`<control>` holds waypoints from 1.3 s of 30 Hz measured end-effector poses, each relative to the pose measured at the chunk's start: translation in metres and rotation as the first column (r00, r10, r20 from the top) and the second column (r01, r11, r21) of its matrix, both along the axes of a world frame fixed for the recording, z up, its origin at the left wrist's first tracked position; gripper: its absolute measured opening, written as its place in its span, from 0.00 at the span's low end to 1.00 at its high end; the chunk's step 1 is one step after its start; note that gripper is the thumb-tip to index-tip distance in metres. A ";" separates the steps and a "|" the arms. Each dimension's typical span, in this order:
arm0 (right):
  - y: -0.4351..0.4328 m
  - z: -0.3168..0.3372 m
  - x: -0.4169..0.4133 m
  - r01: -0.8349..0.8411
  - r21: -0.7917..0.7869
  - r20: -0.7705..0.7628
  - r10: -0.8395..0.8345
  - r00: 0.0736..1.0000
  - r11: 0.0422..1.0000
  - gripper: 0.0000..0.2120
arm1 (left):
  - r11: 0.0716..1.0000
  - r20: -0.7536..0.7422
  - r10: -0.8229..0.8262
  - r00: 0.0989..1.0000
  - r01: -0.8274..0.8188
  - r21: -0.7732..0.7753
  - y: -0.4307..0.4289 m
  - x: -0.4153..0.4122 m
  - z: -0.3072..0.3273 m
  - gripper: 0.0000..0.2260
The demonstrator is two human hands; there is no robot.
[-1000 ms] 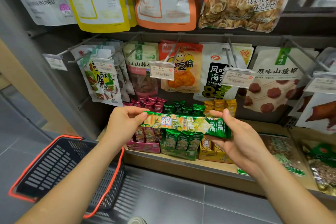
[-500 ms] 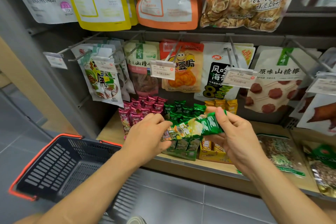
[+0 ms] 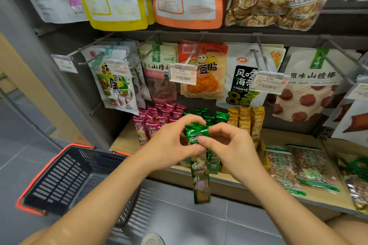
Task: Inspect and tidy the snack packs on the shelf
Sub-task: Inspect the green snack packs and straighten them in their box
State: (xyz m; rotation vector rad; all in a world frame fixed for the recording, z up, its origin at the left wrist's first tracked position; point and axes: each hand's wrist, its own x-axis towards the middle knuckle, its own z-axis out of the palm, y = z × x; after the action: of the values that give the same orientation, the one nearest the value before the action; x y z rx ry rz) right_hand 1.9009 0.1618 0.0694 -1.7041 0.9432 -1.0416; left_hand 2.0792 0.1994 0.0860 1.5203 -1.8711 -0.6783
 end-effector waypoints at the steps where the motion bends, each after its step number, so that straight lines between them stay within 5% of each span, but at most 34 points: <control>1: -0.001 0.000 0.003 -0.029 0.043 0.007 0.029 1.000 0.999 0.01 | 1.000 0.045 0.008 0.999 -0.008 0.010 0.000 0.004 0.004 0.23; 3: -0.005 -0.002 0.007 -0.083 0.172 0.014 0.082 0.997 0.982 0.12 | 0.998 0.182 0.036 0.983 -0.043 0.038 0.001 0.014 0.007 0.24; 5: -0.012 -0.005 0.009 -0.093 0.143 -0.203 0.122 0.972 0.985 0.13 | 0.995 0.312 0.076 0.947 -0.093 0.041 0.001 0.028 0.009 0.22; 8: -0.020 -0.018 0.008 -0.146 -0.093 -0.679 0.045 0.733 0.985 0.13 | 0.988 0.404 0.122 0.906 -0.149 0.036 -0.001 0.046 0.011 0.15; 10: -0.022 -0.026 0.013 -0.138 -0.182 -0.793 -0.062 0.606 0.973 0.18 | 0.985 0.443 0.142 0.885 -0.170 0.024 -0.003 0.052 0.009 0.15; 17: -0.030 -0.058 0.039 -0.254 -0.345 -0.837 -0.174 0.520 0.903 0.27 | 0.979 0.409 0.192 0.892 -0.205 -0.012 -0.012 0.055 0.001 0.18; 23: -0.043 -0.084 0.051 -0.367 -0.295 -0.915 -0.151 0.373 0.882 0.29 | 0.979 0.361 0.202 0.910 -0.203 -0.035 -0.024 0.058 -0.012 0.21; 29: -0.046 -0.086 0.048 -0.323 -0.376 -0.872 -0.214 0.439 0.868 0.23 | 0.975 0.295 0.219 0.930 -0.201 -0.092 -0.040 0.063 -0.028 0.20; 39: -0.049 -0.086 0.044 -0.255 -0.387 -0.832 -0.216 0.511 0.886 0.24 | 0.970 0.124 0.233 0.964 -0.239 0.033 -0.059 0.062 -0.047 0.22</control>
State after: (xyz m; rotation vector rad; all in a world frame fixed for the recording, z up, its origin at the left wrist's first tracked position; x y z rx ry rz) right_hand 1.9452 0.1129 -0.0162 -2.7652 1.3365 -0.2991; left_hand 2.1417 0.1406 0.0391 1.8155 -1.7302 -0.5351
